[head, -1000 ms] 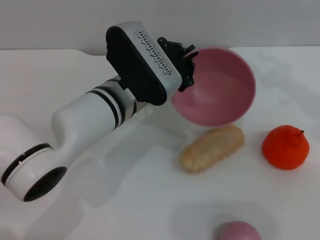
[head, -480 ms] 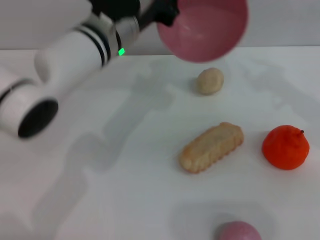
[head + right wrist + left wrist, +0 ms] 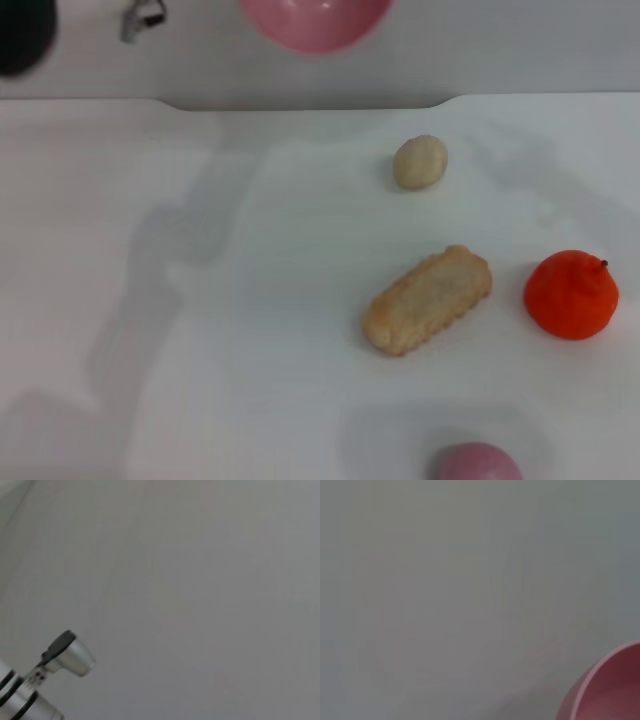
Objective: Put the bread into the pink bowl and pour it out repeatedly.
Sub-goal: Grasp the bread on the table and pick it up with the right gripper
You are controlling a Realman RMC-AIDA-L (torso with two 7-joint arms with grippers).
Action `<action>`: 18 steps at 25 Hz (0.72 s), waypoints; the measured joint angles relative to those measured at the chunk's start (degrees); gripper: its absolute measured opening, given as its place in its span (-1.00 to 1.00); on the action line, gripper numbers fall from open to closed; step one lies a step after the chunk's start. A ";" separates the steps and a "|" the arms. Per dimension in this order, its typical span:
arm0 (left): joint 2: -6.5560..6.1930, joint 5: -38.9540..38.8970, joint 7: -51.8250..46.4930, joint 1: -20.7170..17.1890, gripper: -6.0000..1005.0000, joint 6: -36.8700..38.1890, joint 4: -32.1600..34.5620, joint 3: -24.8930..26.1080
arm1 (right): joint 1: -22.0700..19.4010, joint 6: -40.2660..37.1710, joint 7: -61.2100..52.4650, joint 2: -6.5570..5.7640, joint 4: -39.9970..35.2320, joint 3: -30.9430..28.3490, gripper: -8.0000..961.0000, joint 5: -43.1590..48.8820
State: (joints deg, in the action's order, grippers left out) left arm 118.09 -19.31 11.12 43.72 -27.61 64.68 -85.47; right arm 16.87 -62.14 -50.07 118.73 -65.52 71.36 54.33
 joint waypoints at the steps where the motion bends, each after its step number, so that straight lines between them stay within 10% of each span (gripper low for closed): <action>1: -0.10 -0.69 0.54 0.76 -0.90 -2.48 -0.19 2.34 | 0.00 0.06 -0.14 0.00 0.02 0.29 0.01 0.21; 9: -0.50 -13.59 14.56 3.48 -0.90 -20.54 -0.11 17.91 | 0.08 1.42 -9.92 -0.24 -2.13 1.50 0.03 8.52; 18: -0.76 -21.53 21.06 1.90 -0.90 -31.48 -0.04 27.14 | 3.31 -4.16 -48.06 -1.98 -17.32 0.44 0.05 46.15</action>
State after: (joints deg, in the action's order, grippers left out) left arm 117.33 -40.83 32.18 45.62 -59.09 64.64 -58.33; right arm 20.17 -66.30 -98.14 116.75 -82.84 71.79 100.48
